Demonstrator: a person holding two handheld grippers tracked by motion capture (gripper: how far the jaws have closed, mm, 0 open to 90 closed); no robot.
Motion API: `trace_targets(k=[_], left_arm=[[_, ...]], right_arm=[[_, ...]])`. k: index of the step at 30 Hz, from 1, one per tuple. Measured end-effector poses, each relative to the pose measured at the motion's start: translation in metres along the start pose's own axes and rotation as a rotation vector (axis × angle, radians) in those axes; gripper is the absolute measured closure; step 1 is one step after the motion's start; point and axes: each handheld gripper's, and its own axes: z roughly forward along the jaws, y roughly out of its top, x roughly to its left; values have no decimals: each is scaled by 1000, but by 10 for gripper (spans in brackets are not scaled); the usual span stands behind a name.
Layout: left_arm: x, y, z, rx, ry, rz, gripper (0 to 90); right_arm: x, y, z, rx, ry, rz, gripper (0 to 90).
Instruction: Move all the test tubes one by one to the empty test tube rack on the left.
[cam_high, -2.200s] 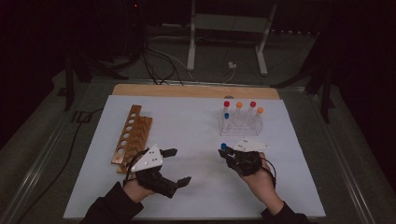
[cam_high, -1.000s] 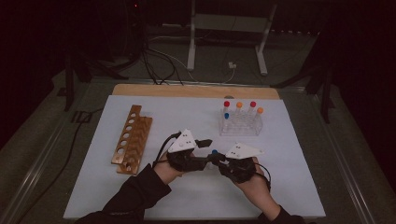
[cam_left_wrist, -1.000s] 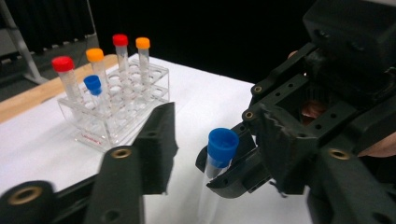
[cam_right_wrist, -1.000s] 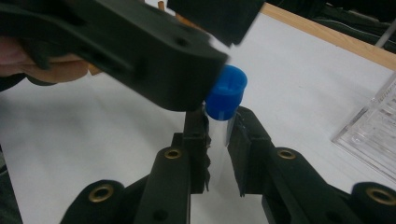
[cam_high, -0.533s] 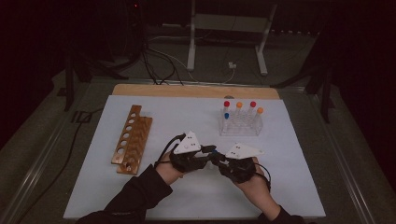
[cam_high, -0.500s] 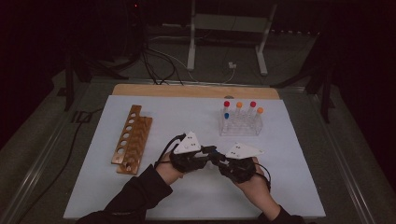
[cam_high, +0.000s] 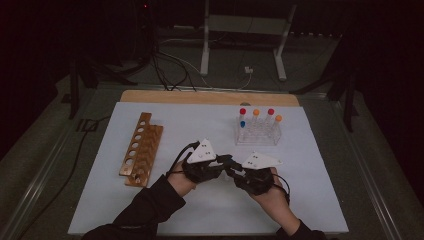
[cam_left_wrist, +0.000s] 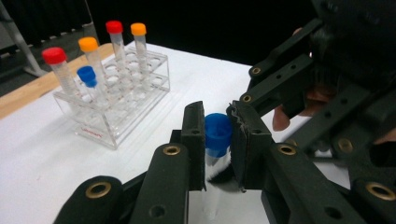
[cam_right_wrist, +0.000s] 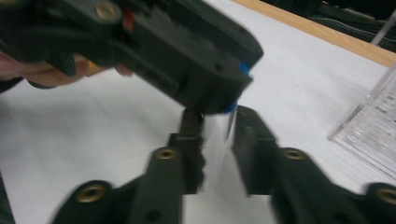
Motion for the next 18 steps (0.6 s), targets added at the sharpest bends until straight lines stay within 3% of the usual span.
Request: trace_targets(k=[5, 11, 18], left_arm=[[5, 5, -8, -14, 18, -9, 779], [13, 12, -18, -20, 47, -9, 779], [29, 24, -36, -20, 104, -11, 779]], right_arm=[[-2, -2, 2, -7, -7, 4, 476], [-1, 0, 1, -36, -24, 12, 179], [-5, 3, -5, -79, -27, 37, 75]])
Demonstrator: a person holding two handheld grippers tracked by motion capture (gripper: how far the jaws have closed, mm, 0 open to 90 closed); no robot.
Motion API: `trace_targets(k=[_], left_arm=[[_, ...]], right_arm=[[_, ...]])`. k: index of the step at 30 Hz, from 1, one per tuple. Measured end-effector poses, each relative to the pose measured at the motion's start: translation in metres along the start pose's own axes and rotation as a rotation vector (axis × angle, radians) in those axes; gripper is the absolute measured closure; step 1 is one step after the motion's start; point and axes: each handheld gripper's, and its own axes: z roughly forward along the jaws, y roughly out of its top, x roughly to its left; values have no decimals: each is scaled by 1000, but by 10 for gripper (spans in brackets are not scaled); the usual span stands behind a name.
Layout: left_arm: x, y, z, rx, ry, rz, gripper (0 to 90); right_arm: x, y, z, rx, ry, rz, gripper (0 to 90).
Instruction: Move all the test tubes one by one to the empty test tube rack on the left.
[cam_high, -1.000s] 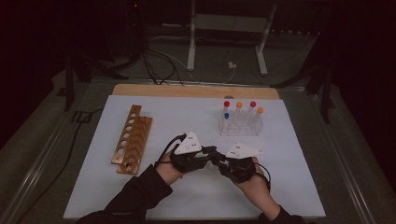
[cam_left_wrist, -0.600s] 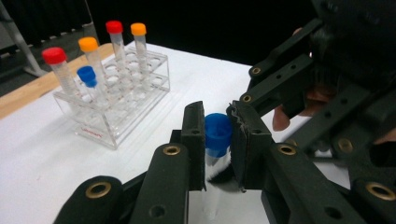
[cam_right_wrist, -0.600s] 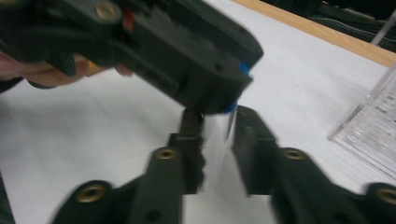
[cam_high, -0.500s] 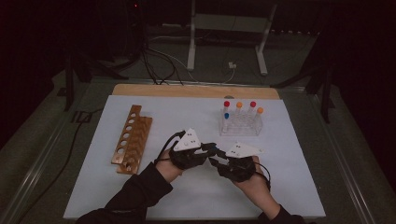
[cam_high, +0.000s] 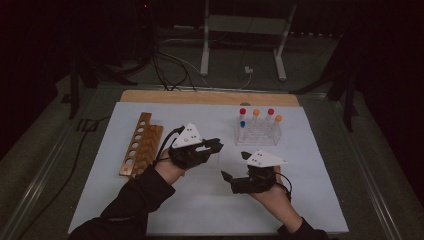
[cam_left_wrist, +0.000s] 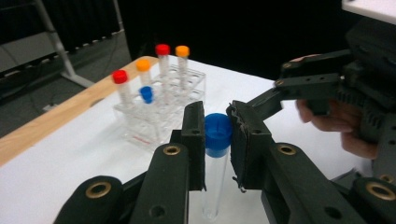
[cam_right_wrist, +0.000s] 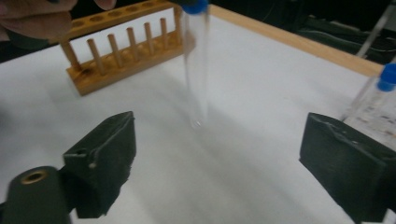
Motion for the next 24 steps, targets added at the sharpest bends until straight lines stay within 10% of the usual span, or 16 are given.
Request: trace_targets(k=[24], left_arm=[[64, 0, -44, 15, 213, -49, 779]], right_arm=[[-3, 1, -4, -24, 24, 2, 0]])
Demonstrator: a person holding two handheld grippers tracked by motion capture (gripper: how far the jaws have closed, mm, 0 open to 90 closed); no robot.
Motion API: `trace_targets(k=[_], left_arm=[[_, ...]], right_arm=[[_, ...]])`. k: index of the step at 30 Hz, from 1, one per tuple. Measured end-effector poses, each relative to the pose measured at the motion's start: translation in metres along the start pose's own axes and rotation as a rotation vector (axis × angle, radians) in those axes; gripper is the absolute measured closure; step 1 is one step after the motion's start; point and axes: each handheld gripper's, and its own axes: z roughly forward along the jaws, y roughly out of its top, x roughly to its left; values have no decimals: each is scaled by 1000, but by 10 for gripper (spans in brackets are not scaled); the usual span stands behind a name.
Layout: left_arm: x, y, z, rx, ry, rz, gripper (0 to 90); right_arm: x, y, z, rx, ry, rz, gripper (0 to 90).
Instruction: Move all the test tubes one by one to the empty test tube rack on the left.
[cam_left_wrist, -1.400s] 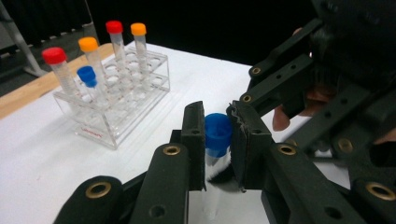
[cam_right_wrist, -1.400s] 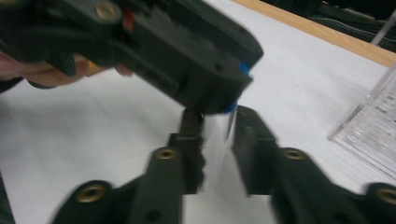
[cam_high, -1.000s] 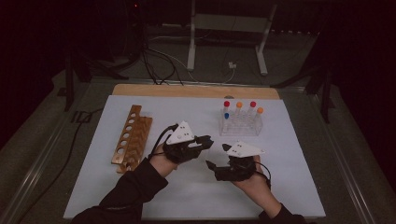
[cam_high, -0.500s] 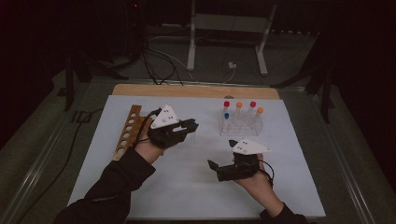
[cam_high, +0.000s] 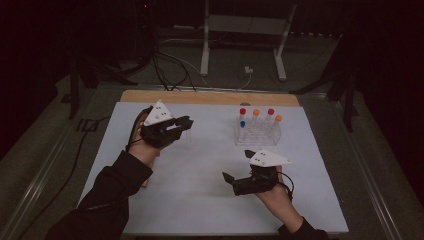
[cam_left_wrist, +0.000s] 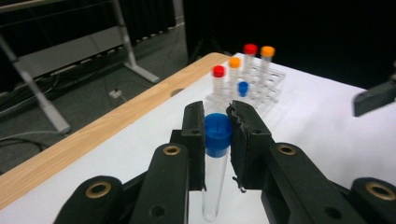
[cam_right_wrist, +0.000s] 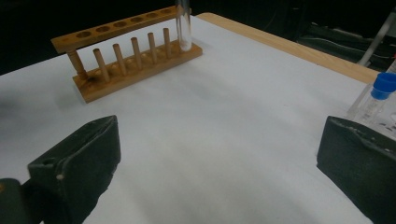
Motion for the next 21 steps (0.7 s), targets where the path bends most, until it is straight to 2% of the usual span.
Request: trace_targets(k=[4, 21], left_arm=[[15, -2, -7, -2, 35, -23, 779], [79, -14, -37, 9, 240, -114, 779]], right_arm=[[0, -1, 1, 4, 3, -1, 0], [0, -1, 2, 3, 19, 3, 0]])
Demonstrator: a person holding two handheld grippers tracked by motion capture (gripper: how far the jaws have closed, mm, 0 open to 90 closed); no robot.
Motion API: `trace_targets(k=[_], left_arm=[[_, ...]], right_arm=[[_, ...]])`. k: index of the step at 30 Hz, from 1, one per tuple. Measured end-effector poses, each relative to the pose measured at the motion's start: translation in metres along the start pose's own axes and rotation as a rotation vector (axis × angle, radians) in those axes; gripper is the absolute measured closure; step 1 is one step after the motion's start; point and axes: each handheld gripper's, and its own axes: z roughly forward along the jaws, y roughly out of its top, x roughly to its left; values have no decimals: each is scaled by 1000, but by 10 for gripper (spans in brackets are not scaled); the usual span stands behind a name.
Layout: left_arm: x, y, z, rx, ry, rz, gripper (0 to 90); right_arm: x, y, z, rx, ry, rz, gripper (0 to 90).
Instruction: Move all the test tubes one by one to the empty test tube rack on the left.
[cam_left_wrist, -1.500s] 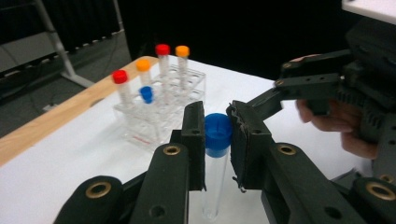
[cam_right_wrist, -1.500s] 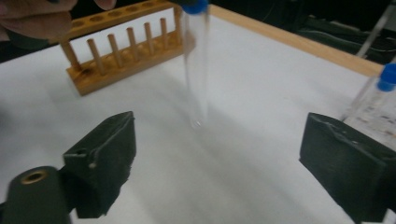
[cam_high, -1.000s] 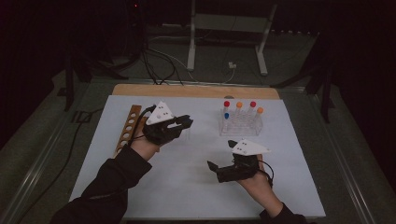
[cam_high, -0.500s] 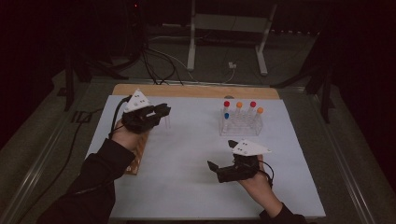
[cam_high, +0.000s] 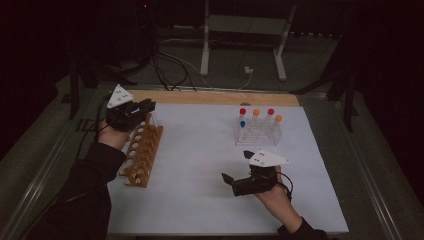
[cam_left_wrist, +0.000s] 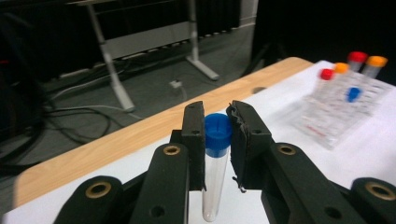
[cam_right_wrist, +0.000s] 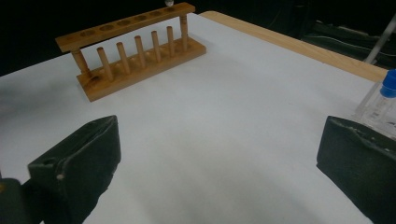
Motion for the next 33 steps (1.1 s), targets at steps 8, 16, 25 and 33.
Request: trace_targets(k=[8, 16, 25, 33], left_arm=[[22, -4, 2, -6, 90, -41, 779], [37, -17, 11, 6, 146, -84, 779], [41, -37, 27, 37, 171, -123, 779], [38, -55, 36, 71, 158, -135, 779]], right_arm=[[0, 0, 0, -3, -2, -1, 0], [-1, 0, 0, -2, -2, 2, 0], [-1, 0, -1, -3, 9, 4, 0], [-3, 0, -1, -1, 1, 14, 0]])
